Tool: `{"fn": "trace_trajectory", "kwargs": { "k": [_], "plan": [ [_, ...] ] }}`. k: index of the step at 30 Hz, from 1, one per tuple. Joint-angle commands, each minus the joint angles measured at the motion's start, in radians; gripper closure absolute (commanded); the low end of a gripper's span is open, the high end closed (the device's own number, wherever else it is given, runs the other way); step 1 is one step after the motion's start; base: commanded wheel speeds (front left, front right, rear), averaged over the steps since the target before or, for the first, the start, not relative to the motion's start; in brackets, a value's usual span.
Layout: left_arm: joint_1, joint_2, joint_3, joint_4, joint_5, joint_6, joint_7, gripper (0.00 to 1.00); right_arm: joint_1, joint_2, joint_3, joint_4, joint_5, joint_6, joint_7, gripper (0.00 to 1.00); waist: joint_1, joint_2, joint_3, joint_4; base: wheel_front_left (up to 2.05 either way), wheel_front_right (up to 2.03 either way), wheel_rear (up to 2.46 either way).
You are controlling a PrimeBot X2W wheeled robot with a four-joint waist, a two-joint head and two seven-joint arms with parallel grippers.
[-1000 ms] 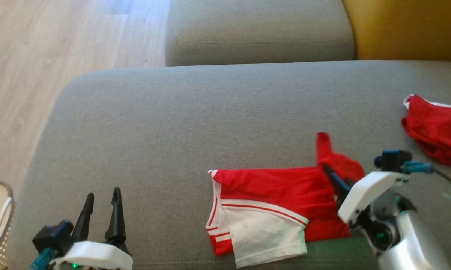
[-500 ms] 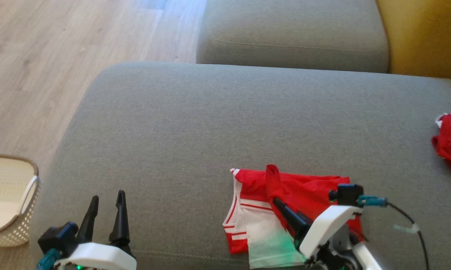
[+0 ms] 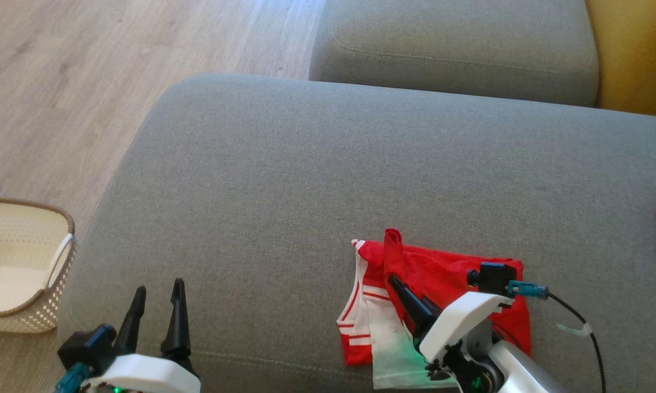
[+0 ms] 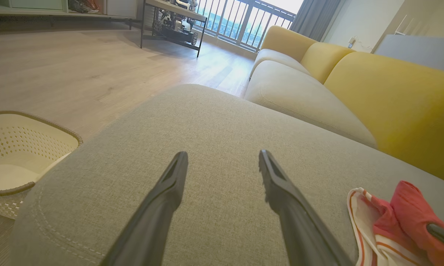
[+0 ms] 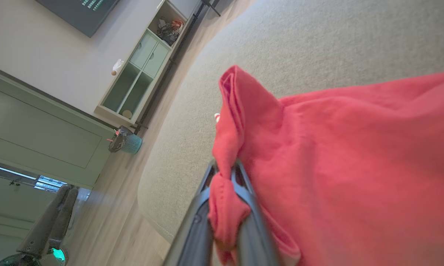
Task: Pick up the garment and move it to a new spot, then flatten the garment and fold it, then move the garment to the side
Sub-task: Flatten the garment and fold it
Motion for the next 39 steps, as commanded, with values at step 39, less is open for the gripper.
{"fn": "trace_trajectory", "kwargs": {
  "k": [39],
  "plan": [
    [-0.051, -0.008, 0.045, -0.088, 0.01, 0.042, -0.012, 0.0, 0.071, -0.086, -0.425, -0.334, -0.728, 0.0, -0.213, 0.0, -0.0001, 0.0, 0.025, -0.273, 0.0, 0.0, 0.0]
  ]
}}
